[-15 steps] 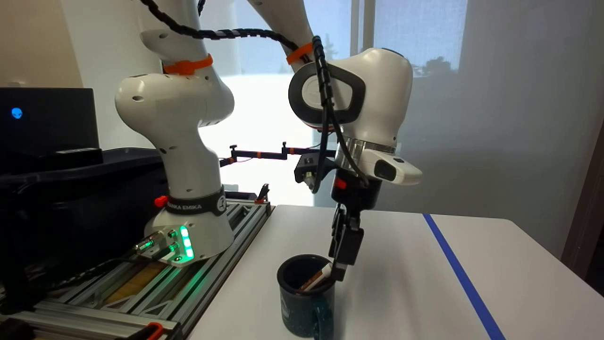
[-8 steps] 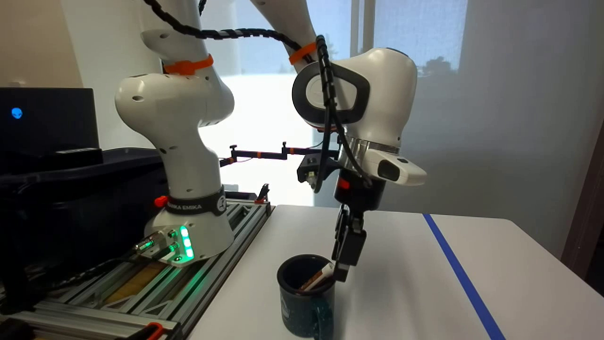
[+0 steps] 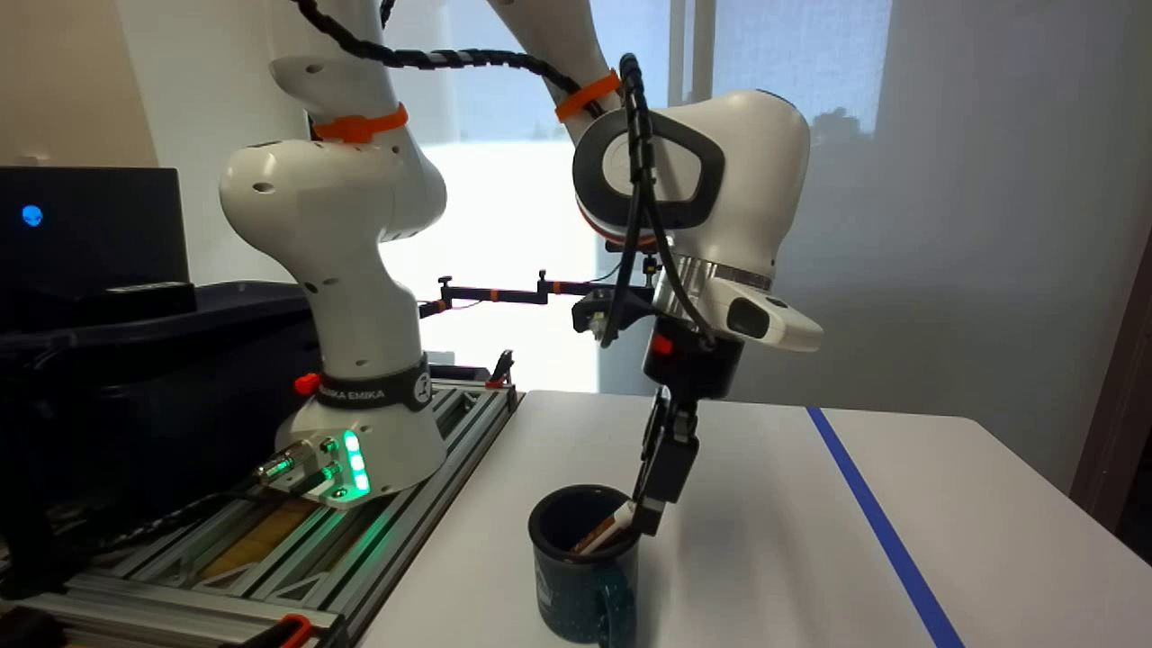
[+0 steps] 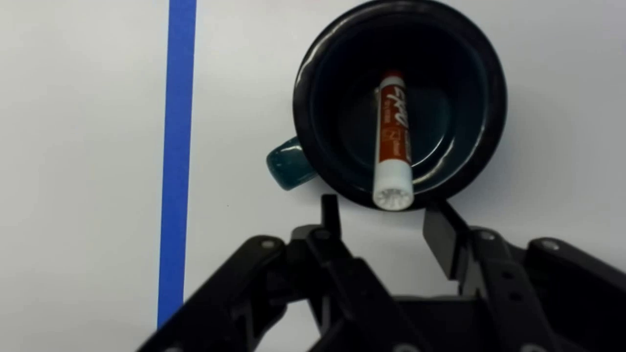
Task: Remove the marker from the mug.
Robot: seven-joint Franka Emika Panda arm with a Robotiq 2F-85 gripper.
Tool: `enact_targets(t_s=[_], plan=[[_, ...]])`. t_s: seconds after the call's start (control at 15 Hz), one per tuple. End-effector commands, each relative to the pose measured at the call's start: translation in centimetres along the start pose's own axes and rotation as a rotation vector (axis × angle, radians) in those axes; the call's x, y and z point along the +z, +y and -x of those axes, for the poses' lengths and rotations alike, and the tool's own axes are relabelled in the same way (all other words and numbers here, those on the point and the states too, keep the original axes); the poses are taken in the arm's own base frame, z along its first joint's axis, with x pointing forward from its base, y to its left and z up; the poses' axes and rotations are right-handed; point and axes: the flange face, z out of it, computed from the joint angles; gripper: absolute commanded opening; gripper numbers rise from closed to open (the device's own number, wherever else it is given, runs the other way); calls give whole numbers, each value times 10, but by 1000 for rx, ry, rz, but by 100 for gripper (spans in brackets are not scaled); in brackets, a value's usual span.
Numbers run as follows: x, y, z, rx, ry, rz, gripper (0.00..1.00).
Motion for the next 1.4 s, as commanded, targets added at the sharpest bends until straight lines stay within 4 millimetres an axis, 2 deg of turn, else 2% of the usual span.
enact_targets(t_s=[0.0, 0.07, 0.13, 0.2, 0.33, 0.4, 0.6, 0.67, 0.87, 1.0, 1.13, 1.2, 1.27, 1.33], plan=[[-6, -5, 1, 9, -49, 51, 51], [-6, -6, 1, 12, -60, 56, 52], [-6, -7, 2, 11, -73, 57, 48], [-6, -8, 2, 13, -83, 60, 49], [-5, -10, 2, 11, -97, 60, 45], [-5, -10, 1, 8, -101, 54, 36], [-4, -8, -2, 8, -103, 51, 36], [-4, -7, -4, 9, -103, 49, 40], [-2, -6, -6, 2, -104, 39, 42], [0, -6, -8, -5, -109, 34, 39], [2, -6, -9, -9, -116, 29, 26], [3, -6, -9, -13, -118, 27, 12], [4, -6, -10, -16, -120, 26, 2], [4, -6, -11, -15, -122, 27, 1]])
